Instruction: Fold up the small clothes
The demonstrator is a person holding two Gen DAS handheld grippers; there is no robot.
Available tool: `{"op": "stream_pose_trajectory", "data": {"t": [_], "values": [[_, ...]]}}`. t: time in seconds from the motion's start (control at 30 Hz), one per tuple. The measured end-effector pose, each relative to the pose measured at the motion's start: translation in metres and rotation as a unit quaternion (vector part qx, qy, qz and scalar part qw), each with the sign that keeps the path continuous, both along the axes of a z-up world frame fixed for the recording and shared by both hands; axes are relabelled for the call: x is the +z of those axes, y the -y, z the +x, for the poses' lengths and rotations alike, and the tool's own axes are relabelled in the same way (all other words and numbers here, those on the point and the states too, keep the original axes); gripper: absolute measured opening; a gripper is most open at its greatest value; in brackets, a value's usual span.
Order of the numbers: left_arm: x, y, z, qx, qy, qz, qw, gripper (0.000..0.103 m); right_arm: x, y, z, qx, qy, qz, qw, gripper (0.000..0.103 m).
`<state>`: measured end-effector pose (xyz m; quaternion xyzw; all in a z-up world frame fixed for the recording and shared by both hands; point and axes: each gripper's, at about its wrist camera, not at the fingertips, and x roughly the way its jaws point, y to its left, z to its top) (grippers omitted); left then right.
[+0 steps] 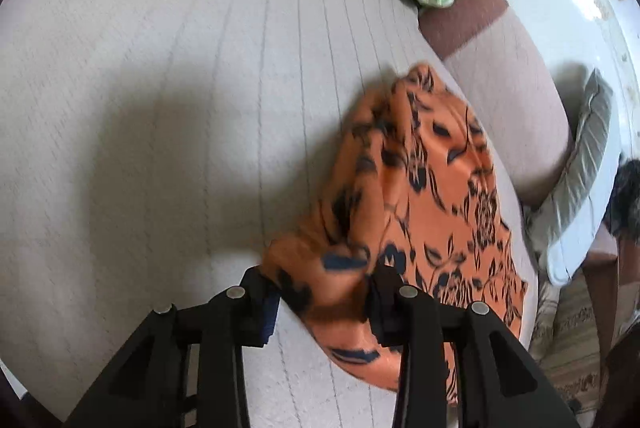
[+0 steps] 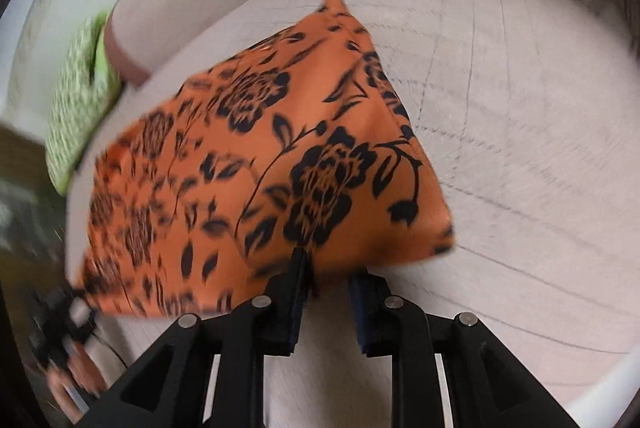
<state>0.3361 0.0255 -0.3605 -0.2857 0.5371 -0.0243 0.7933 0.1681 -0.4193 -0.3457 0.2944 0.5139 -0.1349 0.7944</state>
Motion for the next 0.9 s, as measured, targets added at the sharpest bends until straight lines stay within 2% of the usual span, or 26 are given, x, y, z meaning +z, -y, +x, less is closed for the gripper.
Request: {"op": "stream_pose_trajectory", "data": {"t": [0.07,0.13,0.23,0.33,0.43,0.5,0.6,0.63,0.7,0.77,0.9], "values": [[0.007,-0.010,0.002,0.016,0.013,0.024,0.9995,0.042,0.025,-0.024,0.000,0.048,-0.001,-0.042,0.998,0.023],[0.021,-0.032,0.001,0.055,0.045,0.056,0.9959,0.042,0.047,-0.046,0.007,0.095,0.023,-0.051,0.994,0.023],[0.033,-0.045,0.002,0.072,0.077,0.082,0.9911,0.048,0.069,-0.080,0.039,0.157,0.098,0.004,0.983,0.023],[0.029,-0.039,0.007,0.039,0.071,0.081,0.9934,0.048,0.066,-0.130,0.098,0.198,0.142,0.033,0.969,0.023],[0.012,-0.018,0.017,-0.013,0.035,0.099,0.9944,0.048,0.039,-0.177,0.177,0.222,0.151,0.071,0.961,0.023],[0.004,-0.012,0.019,-0.032,0.017,0.113,0.9929,0.048,0.015,-0.191,0.222,0.213,0.142,0.088,0.963,0.023],[-0.001,-0.011,0.020,-0.043,0.008,0.135,0.9899,0.048,-0.016,-0.194,0.272,0.191,0.146,0.148,0.959,0.023],[-0.003,-0.011,0.022,-0.044,0.005,0.140,0.9892,0.048,-0.026,-0.194,0.289,0.180,0.139,0.151,0.962,0.023],[-0.009,-0.012,0.026,-0.042,-0.007,0.146,0.9884,0.048,-0.054,-0.184,0.321,0.125,0.105,0.141,0.976,0.020],[-0.012,-0.013,0.028,-0.045,-0.007,0.147,0.9881,0.048,-0.063,-0.173,0.329,0.097,0.123,0.183,0.971,0.020],[-0.010,-0.017,0.023,-0.045,-0.007,0.145,0.9885,0.048,-0.045,-0.162,0.313,0.081,0.138,0.176,0.971,0.024]]}}
